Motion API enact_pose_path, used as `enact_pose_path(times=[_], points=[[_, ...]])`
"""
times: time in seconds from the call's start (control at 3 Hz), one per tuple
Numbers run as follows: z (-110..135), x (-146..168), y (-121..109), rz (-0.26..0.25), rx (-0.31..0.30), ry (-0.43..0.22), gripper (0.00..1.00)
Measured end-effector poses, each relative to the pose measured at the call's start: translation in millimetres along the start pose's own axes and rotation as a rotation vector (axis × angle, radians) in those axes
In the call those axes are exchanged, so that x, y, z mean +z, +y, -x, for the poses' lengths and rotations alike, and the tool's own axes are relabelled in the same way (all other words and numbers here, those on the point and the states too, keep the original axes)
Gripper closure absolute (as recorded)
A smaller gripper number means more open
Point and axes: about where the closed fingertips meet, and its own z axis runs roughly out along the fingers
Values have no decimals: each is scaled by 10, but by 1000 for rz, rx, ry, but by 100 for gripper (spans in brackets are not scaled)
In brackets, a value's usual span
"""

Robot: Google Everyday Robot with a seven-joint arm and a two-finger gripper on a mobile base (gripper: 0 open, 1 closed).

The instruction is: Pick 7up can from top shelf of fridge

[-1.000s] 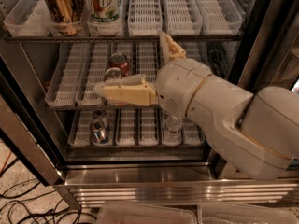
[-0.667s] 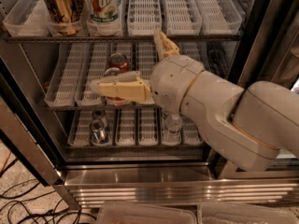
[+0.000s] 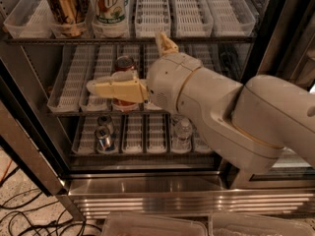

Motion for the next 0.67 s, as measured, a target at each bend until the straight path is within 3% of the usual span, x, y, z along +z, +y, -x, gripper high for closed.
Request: enact_pose_path(times=[0.67], points=[[118, 53, -107, -47, -3, 30, 0]])
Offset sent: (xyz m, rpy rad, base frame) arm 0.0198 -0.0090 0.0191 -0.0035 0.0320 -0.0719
